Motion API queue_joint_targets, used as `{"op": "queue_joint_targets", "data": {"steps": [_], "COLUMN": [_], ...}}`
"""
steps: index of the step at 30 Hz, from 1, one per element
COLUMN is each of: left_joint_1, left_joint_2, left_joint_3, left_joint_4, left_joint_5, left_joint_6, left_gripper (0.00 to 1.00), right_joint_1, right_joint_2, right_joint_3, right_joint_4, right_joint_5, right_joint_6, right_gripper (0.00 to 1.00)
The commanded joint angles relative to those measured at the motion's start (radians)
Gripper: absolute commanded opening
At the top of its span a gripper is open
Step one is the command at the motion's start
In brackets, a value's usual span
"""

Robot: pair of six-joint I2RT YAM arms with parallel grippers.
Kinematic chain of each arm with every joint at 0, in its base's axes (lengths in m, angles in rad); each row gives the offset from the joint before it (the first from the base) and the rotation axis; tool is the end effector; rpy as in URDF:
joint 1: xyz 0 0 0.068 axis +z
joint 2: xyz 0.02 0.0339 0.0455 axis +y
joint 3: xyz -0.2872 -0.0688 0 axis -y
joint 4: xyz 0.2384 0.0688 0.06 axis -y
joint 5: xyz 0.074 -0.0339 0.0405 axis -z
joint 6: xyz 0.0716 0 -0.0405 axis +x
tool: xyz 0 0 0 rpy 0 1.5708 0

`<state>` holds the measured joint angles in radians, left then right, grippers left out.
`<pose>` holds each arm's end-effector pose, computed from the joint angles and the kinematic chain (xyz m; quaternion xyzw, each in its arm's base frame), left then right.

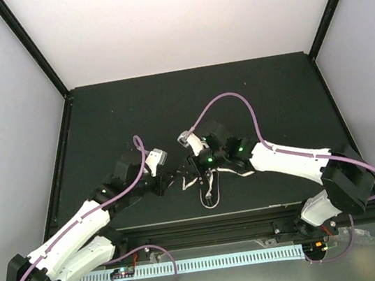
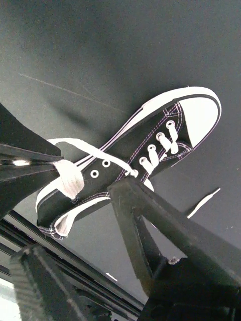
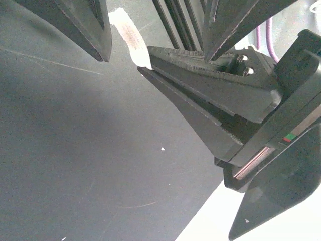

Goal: Tie the shoes

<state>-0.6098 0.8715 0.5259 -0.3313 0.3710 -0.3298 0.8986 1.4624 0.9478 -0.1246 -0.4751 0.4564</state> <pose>0.1405 -0.1298 0.2208 0.2026 0.8665 -0.3406 0.3035 0.1839 0.2837 0.2518 -0.2936 0.8241 0.4374 0.2083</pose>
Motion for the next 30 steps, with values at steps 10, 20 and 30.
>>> {"op": "queue_joint_targets", "data": {"steps": [10, 20, 30], "left_joint_1": [0.007, 0.007, 0.005], "left_joint_2": [-0.028, -0.038, -0.056], "left_joint_3": [0.033, 0.04, -0.122], "left_joint_4": [0.019, 0.009, 0.352], "left_joint_5": [0.039, 0.028, 0.057], "left_joint_6": [0.016, 0.019, -0.052], "left_gripper": [0.02, 0.11, 0.65], "right_joint_1": [-0.035, -0.036, -0.035], "right_joint_2": [0.09, 0.04, -0.189], "right_joint_3": [0.015, -0.01, -0.09], "right_joint_4": [0.021, 0.043, -0.023], "right_joint_5": [-0.156, -0.035, 0.367], "right_joint_6": [-0.067, -0.039, 0.266], "right_gripper": [0.38, 0.02, 0.02]}}
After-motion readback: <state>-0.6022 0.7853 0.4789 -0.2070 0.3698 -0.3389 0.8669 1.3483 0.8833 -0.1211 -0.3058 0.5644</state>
